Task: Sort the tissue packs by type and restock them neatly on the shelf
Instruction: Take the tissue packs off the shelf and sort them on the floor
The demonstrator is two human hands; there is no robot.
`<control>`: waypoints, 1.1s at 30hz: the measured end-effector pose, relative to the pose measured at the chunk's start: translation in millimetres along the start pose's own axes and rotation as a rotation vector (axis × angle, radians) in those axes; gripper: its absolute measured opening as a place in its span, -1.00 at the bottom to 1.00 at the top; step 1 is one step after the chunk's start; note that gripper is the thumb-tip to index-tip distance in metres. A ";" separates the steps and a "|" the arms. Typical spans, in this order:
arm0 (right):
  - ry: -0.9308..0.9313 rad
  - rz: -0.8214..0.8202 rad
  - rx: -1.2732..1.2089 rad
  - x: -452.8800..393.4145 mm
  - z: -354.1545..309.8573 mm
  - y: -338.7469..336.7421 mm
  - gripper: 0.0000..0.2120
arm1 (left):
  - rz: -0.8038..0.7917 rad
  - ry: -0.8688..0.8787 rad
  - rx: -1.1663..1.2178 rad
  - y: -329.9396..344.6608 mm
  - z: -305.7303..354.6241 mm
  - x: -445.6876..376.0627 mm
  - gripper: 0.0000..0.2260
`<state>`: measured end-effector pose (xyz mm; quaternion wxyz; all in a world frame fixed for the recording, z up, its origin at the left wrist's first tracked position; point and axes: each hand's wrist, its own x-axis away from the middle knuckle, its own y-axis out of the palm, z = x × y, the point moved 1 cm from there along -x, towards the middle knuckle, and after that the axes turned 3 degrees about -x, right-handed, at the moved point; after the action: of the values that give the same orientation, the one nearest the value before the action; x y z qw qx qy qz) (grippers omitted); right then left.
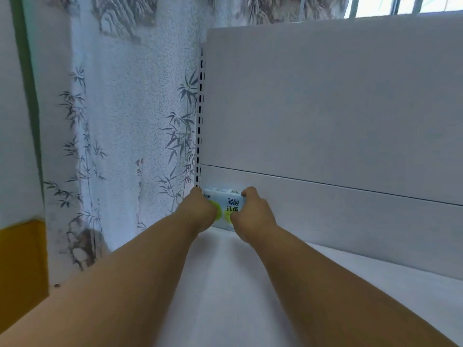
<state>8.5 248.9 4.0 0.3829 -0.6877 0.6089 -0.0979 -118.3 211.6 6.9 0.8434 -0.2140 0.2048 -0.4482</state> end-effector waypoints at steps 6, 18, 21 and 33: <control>-0.052 0.186 -0.101 -1.8 20.5 -40.2 -0.82 | 0.074 0.111 -0.005 9.2 27.5 7.6 -0.80; 0.078 0.524 -0.001 167.4 175.0 -307.3 -0.74 | -0.430 0.306 0.485 211.0 219.4 198.2 -0.55; 0.164 0.590 0.013 230.7 240.9 -384.8 -0.63 | -0.617 0.319 0.453 291.3 264.2 270.6 -0.48; 0.484 0.510 0.775 316.5 437.1 -614.7 -0.65 | -0.598 0.145 0.453 500.6 379.1 432.9 -0.60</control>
<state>815.8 116.8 -4.4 0.4694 -0.2831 0.7471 -0.3760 642.7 167.1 -19.6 0.6844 -0.0402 0.0883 -0.7226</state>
